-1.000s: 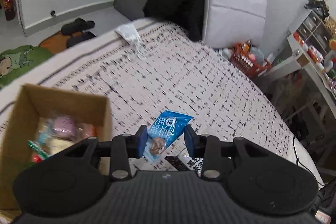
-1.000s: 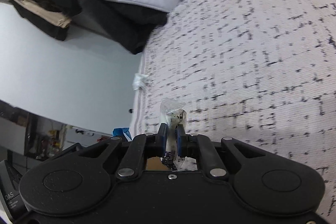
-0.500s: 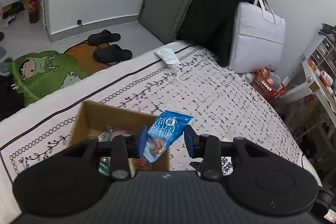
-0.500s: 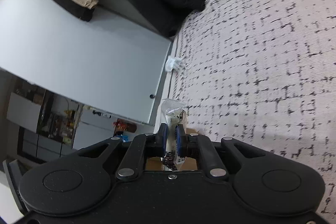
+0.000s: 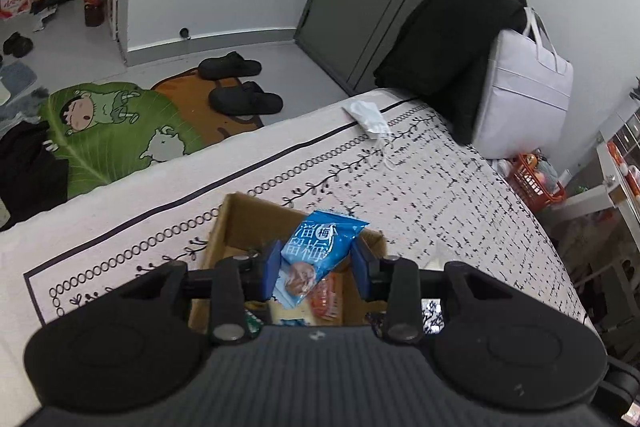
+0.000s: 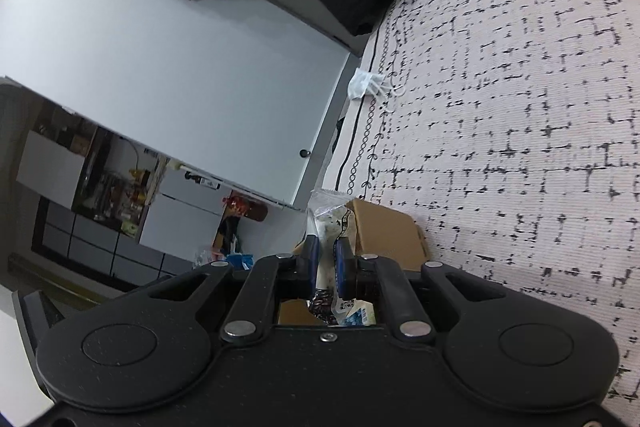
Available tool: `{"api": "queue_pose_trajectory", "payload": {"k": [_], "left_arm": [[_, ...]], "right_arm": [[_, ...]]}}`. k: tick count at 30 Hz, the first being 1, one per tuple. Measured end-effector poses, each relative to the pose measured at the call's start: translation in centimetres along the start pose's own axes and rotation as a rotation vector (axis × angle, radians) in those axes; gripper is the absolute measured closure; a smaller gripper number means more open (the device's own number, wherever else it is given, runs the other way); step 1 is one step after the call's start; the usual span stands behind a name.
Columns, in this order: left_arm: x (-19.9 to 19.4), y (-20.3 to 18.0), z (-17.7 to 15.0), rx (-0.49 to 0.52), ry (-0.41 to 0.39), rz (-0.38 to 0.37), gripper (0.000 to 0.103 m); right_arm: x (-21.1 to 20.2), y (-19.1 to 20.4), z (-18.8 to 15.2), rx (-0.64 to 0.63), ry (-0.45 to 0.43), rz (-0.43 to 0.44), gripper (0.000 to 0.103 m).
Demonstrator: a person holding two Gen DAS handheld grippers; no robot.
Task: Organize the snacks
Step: 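Carry the blue packet and clear packet with both grippers over the box, then open both grippers dropping the blue packet and clear packet into the box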
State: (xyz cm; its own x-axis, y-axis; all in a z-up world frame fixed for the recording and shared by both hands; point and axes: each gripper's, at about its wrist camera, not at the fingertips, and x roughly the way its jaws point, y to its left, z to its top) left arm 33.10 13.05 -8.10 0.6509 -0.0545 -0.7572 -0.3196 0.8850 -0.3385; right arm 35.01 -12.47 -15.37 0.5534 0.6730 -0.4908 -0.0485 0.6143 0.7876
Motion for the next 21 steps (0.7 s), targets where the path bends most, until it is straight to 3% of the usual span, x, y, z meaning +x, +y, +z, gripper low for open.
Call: {"api": "queue_pose_trajectory", "payload": {"k": [5, 7, 10, 21], "left_arm": [[0.4, 1.2, -0.1, -0.023, 0.013, 0.005, 0.066], [0.6, 1.6, -0.2, -0.031, 0.017, 0.006, 0.066], [0.9, 2.0, -0.3, -0.036, 0.024, 0.009, 0.066], [1.5, 2.1, -0.5, -0.054, 0.029, 0.012, 0.062]], "right_arm": [[1.4, 0.6, -0.2, -0.032, -0.001, -0.002, 0.091], [1.8, 0.6, -0.2, -0.038, -0.002, 0.005, 0.087], [1.6, 0.7, -0.2, -0.056, -0.018, -0.008, 0.072], [0.9, 0.1, -0.6, -0.035, -0.002, -0.044, 0.071]]}}
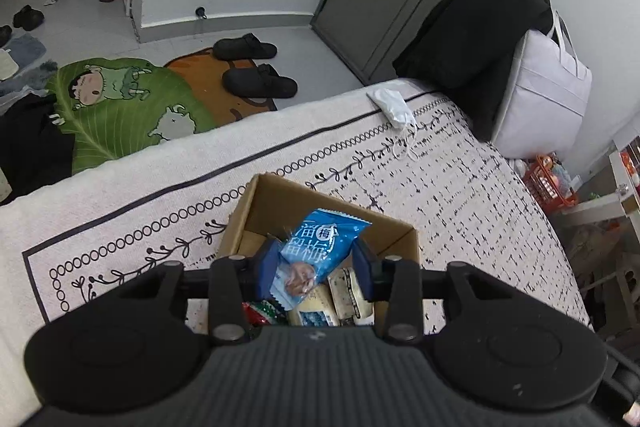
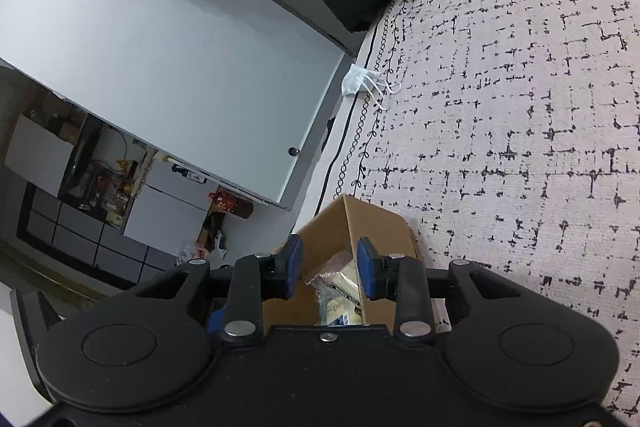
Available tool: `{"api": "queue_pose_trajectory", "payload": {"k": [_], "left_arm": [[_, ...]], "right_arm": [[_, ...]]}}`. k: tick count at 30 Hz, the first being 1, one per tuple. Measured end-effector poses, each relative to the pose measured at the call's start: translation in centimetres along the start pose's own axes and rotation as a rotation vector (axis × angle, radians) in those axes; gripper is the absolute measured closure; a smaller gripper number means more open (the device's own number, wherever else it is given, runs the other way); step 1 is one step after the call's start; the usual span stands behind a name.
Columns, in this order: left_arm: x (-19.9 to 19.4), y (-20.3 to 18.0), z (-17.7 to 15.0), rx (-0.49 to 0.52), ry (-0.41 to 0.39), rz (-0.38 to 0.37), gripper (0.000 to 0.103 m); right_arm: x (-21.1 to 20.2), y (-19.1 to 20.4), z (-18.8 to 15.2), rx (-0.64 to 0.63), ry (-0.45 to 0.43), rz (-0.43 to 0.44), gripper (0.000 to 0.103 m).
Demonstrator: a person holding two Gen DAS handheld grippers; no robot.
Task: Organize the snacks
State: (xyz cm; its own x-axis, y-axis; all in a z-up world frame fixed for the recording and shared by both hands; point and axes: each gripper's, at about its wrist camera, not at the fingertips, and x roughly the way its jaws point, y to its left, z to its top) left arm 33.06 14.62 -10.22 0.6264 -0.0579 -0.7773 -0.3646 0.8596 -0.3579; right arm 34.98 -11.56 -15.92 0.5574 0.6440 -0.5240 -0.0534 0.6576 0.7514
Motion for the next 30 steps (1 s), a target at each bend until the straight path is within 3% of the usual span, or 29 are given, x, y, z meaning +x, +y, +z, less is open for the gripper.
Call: {"api": "queue_pose_trajectory", "payload": {"k": [5, 10, 13, 21, 27, 30], "left_arm": [[-0.3, -0.1, 0.0, 0.000, 0.003, -0.001, 0.050], [-1.2, 0.1, -0.3, -0.010, -0.008, 0.004, 0.049], [-1.8, 0.2, -0.4, -0.013, -0.009, 0.008, 0.042], [-3.4, 0.6, -1.6, -0.014, 0.005, 0.008, 0.028], [-5.4, 1.0, -2.7, 0.008, -0.003, 0.021, 0.025], [-6.3, 1.3, -3.0, 0.018, -0.005, 0.032, 0.021]], "right_arm": [[-0.7, 0.2, -0.3, -0.002, 0.003, -0.001, 0.066], [-1.5, 0.2, -0.6, -0.006, 0.007, -0.007, 0.065], [-1.8, 0.4, -0.8, -0.013, 0.012, -0.014, 0.064], [-3.3, 1.1, -1.2, -0.055, 0.005, -0.044, 0.054], [-4.8, 2.6, -1.7, -0.132, -0.013, -0.104, 0.039], [-5.7, 3.8, -1.9, -0.177, -0.033, -0.139, 0.025]]}}
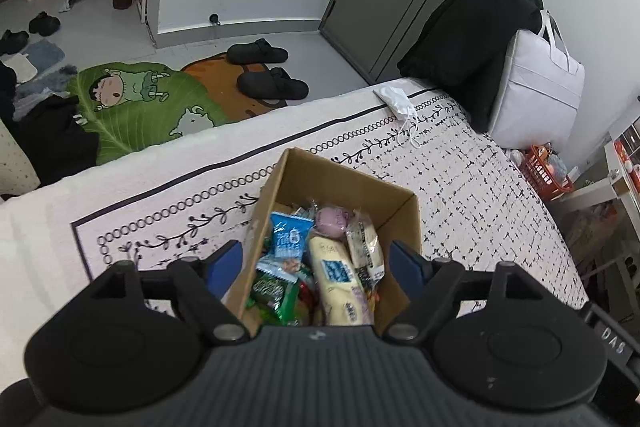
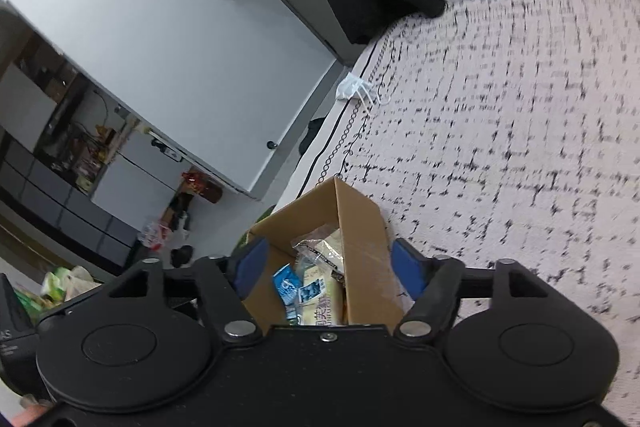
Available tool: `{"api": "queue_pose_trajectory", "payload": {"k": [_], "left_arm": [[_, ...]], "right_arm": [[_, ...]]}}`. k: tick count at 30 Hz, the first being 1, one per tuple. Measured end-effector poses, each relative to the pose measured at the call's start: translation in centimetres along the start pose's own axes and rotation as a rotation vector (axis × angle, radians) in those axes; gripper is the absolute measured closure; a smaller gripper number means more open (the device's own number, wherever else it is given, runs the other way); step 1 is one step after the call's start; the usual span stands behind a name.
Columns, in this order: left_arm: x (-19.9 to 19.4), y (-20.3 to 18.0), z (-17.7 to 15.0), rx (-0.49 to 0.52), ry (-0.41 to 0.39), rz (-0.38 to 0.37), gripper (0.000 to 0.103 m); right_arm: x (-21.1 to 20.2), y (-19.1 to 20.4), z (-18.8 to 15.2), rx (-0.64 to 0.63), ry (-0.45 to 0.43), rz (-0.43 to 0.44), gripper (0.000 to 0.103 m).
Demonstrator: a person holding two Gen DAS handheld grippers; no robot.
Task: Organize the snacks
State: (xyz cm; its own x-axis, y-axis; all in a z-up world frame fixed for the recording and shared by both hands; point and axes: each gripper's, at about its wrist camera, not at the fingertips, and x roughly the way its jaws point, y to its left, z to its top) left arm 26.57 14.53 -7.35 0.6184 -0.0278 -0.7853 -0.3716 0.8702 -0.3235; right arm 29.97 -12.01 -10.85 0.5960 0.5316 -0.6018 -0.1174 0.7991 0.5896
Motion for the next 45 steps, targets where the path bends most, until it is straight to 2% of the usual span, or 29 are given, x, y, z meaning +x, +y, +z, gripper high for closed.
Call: {"api": "queue_pose_trajectory", "payload": {"k": [2, 10, 18, 24, 28, 37, 45], "left_arm": [[-0.8, 0.1, -0.1, 0.011, 0.000, 0.015, 0.021], [-4.6, -0.3, -0.3, 0.055, -0.034, 0.014, 0.015], [-8.1, -1.4, -1.2, 0.107, -0.079, -0.020, 0.007], [-9.7, -1.9, -2.4, 0.138, -0.088, -0.012, 0.000], [-11.3, -1.9, -3.1, 0.173, -0.107, -0.002, 0.000], [-14.3, -1.7, -4.2, 0.223, -0.134, -0.015, 0.000], [-16.1, -1.1, -5.2, 0.262, -0.151, -0.026, 0.000]], "right_arm": [[-0.6, 0.8, 0.1, -0.024, -0.011, -0.022, 0.016], [-3.9, 3.9, 0.5, -0.135, -0.061, -0.058, 0.006], [-7.2, 5.8, -0.2, -0.232, -0.067, -0.141, 0.005], [-9.3, 6.3, -0.9, -0.259, -0.094, -0.145, 0.002], [-10.5, 6.5, -1.4, -0.258, -0.099, -0.148, 0.002], [-13.0, 8.0, -3.0, -0.338, -0.100, -0.217, 0.000], [-14.8, 8.5, -4.5, -0.354, -0.103, -0.207, 0.000]]}}
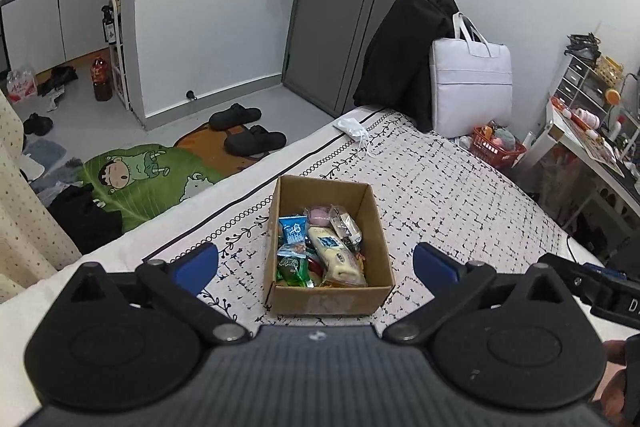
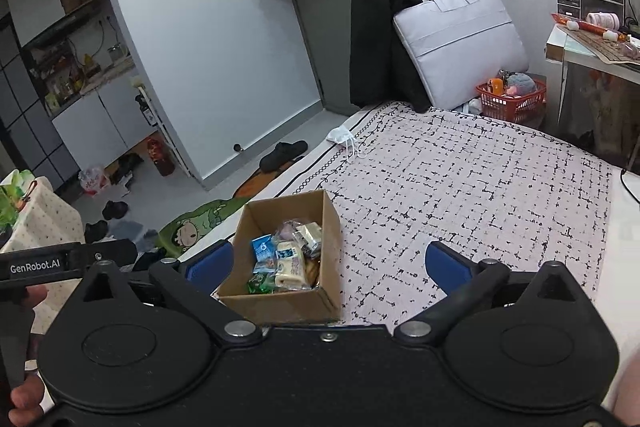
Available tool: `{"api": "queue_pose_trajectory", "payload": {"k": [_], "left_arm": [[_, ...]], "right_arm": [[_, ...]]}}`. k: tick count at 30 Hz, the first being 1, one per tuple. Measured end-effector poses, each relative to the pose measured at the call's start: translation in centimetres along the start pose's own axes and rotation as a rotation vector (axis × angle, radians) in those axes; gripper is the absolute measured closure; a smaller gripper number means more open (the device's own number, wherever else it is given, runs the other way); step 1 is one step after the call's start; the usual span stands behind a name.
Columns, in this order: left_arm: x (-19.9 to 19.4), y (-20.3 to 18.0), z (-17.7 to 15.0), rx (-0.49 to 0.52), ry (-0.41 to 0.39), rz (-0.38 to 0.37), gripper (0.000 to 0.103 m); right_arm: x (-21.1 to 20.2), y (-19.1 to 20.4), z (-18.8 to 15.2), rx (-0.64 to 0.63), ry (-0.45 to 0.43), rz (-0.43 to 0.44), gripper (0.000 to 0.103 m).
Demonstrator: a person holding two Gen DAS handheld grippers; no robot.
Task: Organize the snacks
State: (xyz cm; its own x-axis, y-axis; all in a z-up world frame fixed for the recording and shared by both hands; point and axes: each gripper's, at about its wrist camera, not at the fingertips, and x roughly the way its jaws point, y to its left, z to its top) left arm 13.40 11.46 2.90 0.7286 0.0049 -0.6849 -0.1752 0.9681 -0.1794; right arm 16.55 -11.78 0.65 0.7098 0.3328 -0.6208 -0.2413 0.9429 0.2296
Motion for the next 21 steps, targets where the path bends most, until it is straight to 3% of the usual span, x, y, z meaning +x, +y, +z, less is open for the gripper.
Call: {"api": "queue_pose_trajectory", "payload": {"k": [21], "left_arm": [[-3.5, 2.1, -3.4, 0.074, -0.003, -0.019, 0.000]], "right_arm": [[-2.9, -0.8, -3.4, 0.001, 0.020, -0.065, 0.000]]}}
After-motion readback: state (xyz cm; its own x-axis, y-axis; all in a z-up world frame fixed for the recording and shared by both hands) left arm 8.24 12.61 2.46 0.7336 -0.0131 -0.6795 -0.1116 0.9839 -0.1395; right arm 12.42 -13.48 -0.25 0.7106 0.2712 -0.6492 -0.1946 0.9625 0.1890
